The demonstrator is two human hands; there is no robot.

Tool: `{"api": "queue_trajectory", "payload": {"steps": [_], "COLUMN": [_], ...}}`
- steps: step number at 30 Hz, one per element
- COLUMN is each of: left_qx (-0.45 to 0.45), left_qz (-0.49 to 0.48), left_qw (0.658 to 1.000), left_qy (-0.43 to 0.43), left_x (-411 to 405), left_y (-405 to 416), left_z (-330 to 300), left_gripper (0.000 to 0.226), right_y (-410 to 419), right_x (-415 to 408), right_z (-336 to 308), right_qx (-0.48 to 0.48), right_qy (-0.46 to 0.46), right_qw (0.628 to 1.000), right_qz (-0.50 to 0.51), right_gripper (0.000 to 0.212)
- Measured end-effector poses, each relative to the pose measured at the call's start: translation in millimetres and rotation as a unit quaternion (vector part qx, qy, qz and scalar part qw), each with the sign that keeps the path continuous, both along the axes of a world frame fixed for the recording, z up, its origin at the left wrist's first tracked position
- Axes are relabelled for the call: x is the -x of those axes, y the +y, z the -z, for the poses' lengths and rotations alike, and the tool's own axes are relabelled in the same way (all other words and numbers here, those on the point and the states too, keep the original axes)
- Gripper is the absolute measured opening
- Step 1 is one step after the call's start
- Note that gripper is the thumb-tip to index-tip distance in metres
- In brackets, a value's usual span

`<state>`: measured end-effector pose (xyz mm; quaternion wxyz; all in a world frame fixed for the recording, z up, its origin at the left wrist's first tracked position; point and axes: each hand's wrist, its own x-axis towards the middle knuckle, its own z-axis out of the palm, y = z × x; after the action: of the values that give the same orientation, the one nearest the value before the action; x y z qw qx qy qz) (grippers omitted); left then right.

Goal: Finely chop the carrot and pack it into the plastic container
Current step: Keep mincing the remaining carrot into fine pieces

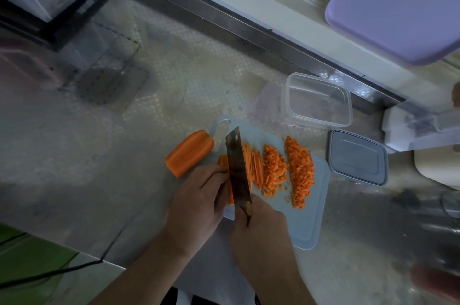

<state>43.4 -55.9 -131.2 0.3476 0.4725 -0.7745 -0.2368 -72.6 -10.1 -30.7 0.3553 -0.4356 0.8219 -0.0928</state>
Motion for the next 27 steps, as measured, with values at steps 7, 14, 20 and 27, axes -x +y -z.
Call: {"api": "queue_trajectory", "payload": {"steps": [7, 14, 20, 27], "left_qx": [0.002, 0.008, -0.007, -0.045], "left_qz": [0.006, 0.004, 0.011, 0.002], "left_qw": [1.000, 1.000, 1.000, 0.999], "left_qy": [-0.003, -0.009, -0.010, -0.012], "left_x": [-0.1, -0.3, -1.3, -10.3], "left_y": [0.4, 2.5, 1.9, -1.1], "left_z": [1.9, 4.1, -1.2, -10.2], "left_gripper": [0.015, 0.012, 0.016, 0.014], "right_y": [4.4, -10.2, -11.9, 1.6], "right_x": [-9.7, -18.7, -14.0, -0.5], "right_z": [1.4, 1.4, 8.9, 7.7], "right_qx": [-0.016, -0.034, 0.009, 0.050], "right_qy": [0.016, 0.029, 0.013, 0.006], "right_qw": [1.000, 0.999, 1.000, 0.998], "right_qz": [-0.004, 0.011, 0.007, 0.028], "right_gripper": [0.010, 0.007, 0.014, 0.023]}}
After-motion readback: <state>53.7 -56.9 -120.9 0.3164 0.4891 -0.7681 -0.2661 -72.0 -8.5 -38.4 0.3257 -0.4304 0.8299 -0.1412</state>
